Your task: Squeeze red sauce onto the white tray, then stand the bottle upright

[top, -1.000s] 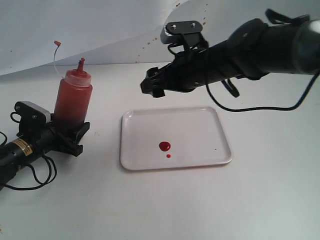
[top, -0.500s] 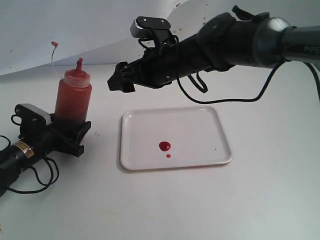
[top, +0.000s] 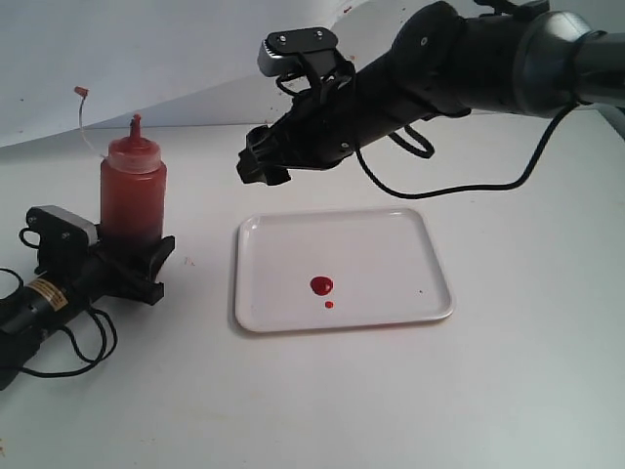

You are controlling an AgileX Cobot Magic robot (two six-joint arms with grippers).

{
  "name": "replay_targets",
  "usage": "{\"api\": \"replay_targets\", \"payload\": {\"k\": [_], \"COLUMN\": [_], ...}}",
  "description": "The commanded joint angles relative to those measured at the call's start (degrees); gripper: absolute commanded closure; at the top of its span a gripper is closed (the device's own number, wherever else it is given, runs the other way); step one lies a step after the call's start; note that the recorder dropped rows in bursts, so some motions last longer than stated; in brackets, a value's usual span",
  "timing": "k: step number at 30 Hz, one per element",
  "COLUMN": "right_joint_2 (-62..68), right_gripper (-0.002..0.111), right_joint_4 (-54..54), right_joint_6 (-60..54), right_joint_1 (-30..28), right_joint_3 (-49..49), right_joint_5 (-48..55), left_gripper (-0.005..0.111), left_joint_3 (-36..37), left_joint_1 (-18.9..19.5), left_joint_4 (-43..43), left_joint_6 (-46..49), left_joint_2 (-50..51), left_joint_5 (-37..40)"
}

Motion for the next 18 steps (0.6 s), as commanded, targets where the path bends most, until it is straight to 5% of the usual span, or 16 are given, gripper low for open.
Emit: {"api": "replay_targets", "payload": {"k": [1,9,15,18], "right_joint_2": [-0.55,-0.55,-0.55,-0.55], "right_gripper": [0.038,0.038,0.038,0.038], "right_joint_4": [-8.5,-11.03,-23.14,-25.08], "right_joint_6": [5.74,6.46,16.06,17.76], "right_joint_1": [-0.12,-0.12,-0.12,-0.12], "right_joint_3": [-0.28,-0.28,-0.28,-0.28], "right_joint_5": [1.24,1.36,2.78,2.89], "left_gripper": [0.038,0.037,0.037,0.037], "left_joint_3": [0.13,0.13,1.5,5.15], "left_joint_1": [0.09,0.09,0.09,0.09], "left_joint_4": [-2.03,-2.03,2.85,-3.87], "left_joint_6": [0.17,0.17,-0.08,-0.08], "left_joint_2": [1.13,0.69,-4.48,-7.07], "left_joint_5": [4.36,4.36,4.36,4.36]}}
